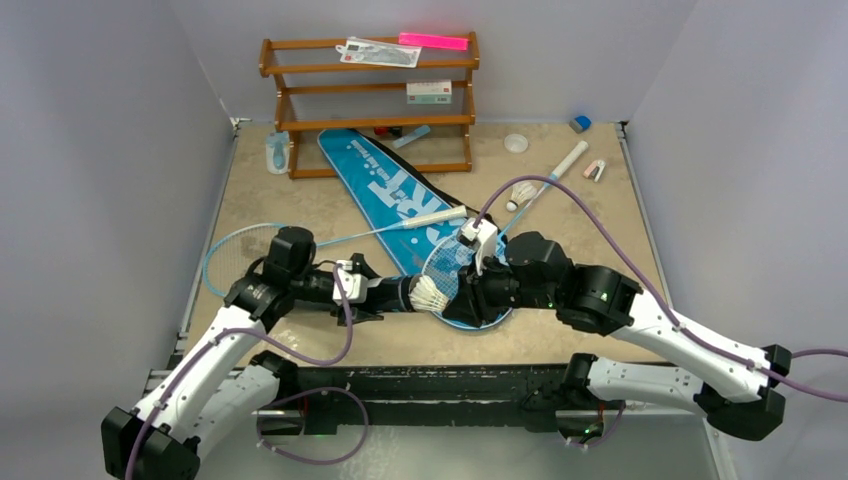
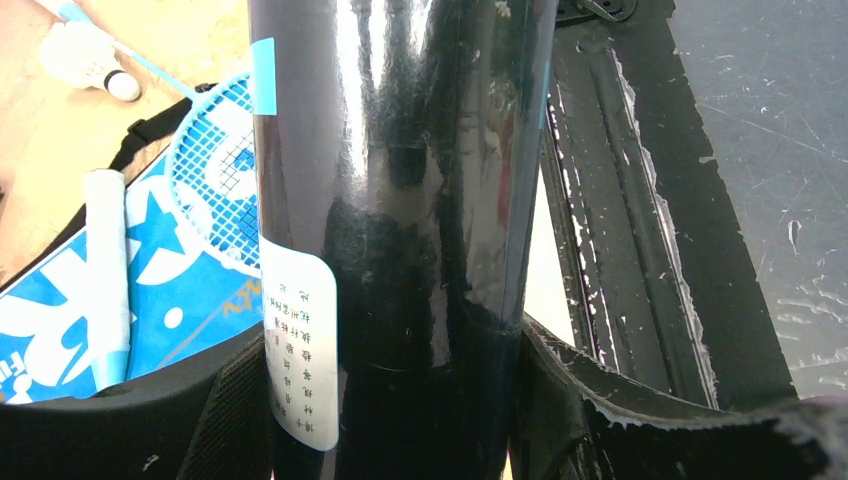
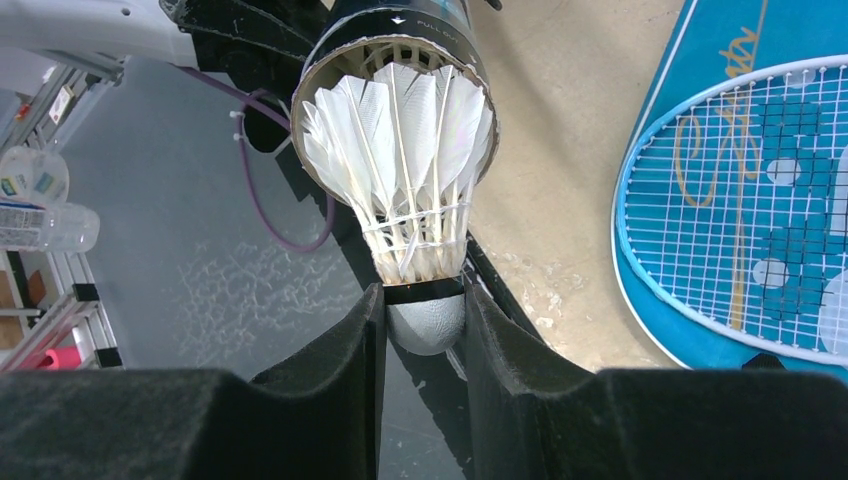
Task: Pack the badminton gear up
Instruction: Place the shuttlecock at the shuttle tube.
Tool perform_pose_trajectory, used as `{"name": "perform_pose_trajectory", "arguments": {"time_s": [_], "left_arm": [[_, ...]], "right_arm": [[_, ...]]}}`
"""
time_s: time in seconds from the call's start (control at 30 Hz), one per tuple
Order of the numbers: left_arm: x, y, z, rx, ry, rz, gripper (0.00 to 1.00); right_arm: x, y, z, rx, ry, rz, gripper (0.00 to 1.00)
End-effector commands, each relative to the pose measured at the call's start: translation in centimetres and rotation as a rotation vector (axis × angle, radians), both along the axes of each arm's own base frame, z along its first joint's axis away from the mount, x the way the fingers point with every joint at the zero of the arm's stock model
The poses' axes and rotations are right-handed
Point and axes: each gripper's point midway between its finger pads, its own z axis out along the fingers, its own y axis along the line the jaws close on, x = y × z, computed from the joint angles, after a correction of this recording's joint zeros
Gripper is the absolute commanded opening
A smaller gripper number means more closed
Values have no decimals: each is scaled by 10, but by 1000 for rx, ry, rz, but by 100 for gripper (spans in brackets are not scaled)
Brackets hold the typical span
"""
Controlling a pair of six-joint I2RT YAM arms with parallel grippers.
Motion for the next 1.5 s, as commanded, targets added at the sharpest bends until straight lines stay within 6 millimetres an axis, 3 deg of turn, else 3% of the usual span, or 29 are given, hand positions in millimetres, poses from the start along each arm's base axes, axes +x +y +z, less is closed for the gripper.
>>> {"name": "perform_pose_trajectory", "arguments": {"time_s": [0.0,0.57,1.07,1.47], "left_arm": [[-1,-5,9,-28,-46,-47,24],[7,0,-9,57,-36,5,24],[-4,-5,-28,127,9,-40,24],[-3,-4,-30,139,-2,-38,24]], "right_arm": [[-1,0,9,5,-9,16,12],[-18,2,-6,-95,81,124,10],[-17,12,-9,-134,93,179,10],[-16,15,-10,-160,92,204,9]]}}
